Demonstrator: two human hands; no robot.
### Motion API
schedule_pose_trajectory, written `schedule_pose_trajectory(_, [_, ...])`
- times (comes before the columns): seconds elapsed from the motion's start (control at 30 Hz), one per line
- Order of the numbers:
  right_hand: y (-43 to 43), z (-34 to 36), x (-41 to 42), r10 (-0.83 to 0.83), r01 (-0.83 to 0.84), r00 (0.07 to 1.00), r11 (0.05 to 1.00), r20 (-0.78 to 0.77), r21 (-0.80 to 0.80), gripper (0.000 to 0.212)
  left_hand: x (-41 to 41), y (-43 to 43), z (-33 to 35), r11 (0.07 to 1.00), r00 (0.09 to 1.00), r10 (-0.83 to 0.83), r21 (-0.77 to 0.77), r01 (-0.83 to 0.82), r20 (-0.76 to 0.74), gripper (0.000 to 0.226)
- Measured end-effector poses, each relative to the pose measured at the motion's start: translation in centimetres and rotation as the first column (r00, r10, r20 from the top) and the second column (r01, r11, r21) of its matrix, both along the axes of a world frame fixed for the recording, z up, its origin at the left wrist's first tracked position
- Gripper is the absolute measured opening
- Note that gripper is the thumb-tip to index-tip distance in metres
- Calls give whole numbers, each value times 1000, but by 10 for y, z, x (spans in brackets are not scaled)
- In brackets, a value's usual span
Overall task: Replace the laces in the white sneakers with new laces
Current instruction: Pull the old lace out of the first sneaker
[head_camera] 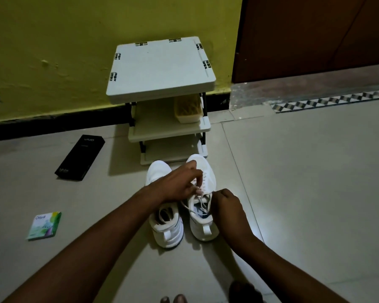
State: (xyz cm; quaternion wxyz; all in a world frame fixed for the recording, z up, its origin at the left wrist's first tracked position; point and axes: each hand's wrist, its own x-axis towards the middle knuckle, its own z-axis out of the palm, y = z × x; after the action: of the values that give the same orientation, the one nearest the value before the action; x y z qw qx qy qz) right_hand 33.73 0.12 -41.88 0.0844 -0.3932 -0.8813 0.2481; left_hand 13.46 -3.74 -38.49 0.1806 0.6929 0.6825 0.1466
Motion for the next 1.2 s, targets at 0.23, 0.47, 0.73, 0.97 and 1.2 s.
schedule_pose_trajectory(0.23, [8, -2, -3, -7, 7, 1000, 1000, -25, -13, 10, 7, -1, -3, 987, 991, 133, 91, -135, 37, 19])
schedule_pose_trajectory(0.47, [14, -5, -2, -50, 48, 997, 998, -55, -49, 12, 22, 1, -14, 514, 331, 669, -92, -853, 666, 28])
schedule_pose_trajectory(0.73, [7, -3, -1, -81, 77, 995, 995, -63, -58, 15, 12, 5, 19, 575, 181, 536, -200, -793, 824, 22])
schedule_pose_trajectory(0.97, [3, -3, 1, -107, 103, 990, 994, -93, -47, 10, 7, 1, 11, 994, 974, -94, -68, 82, -206, 11])
schedule_pose_trajectory(1.2, [1, 0, 5, -81, 75, 989, 996, -120, -50, 14, 1, 2, 3, 903, 939, 329, 256, -344, 98, 17])
